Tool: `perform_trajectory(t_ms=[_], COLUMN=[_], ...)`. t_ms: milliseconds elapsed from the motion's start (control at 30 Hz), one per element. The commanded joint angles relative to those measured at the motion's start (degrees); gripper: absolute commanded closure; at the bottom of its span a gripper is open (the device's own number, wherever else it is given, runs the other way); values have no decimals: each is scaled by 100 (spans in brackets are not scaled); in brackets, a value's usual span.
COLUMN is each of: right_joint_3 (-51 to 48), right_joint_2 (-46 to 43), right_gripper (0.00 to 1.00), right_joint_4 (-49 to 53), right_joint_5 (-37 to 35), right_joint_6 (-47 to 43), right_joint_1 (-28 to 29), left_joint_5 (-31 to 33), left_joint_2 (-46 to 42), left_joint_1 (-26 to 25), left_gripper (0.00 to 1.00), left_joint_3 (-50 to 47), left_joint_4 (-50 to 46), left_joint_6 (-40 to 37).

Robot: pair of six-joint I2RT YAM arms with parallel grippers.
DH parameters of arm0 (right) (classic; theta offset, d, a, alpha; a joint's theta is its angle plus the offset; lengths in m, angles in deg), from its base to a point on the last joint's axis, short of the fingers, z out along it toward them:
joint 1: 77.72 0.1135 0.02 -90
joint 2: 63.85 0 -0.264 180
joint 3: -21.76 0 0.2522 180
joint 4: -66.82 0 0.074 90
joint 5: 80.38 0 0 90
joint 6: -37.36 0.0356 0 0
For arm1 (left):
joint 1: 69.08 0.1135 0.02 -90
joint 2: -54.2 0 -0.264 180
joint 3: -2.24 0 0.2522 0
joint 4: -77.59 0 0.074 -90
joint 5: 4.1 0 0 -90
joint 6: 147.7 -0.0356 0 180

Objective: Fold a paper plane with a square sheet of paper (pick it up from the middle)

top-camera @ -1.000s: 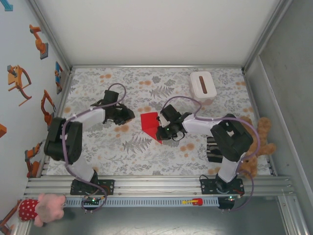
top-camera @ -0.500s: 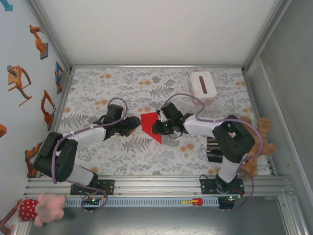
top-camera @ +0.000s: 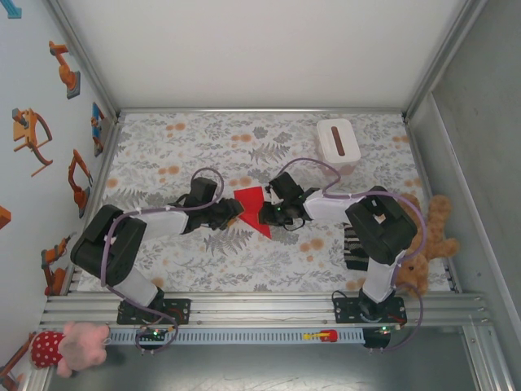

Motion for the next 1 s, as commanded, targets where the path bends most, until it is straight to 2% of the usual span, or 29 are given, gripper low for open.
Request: perform_trajectory(t_ms=[0,200,533,967], right_joint_3=[-15,-70,-144,-182], right_joint_2=[116,125,99,34], right_gripper=[85,86,87,87], right_joint_4=[19,-51,-134,-244], right_joint_5=[-18,27,67,167], right_joint_6=[27,29,47,21], right_joint_1=[-41,-62,-85,-151], left_joint_5=[-101,-177,-324,-816], left_joint_2=[139,301,488,910], left_joint_1=[-60,-89,-104,-67], left_gripper=[61,67,68,72], left_joint_3=[183,299,372,631], left_joint_4=[122,160,260,407], left_joint_6=[85,99,125,-17])
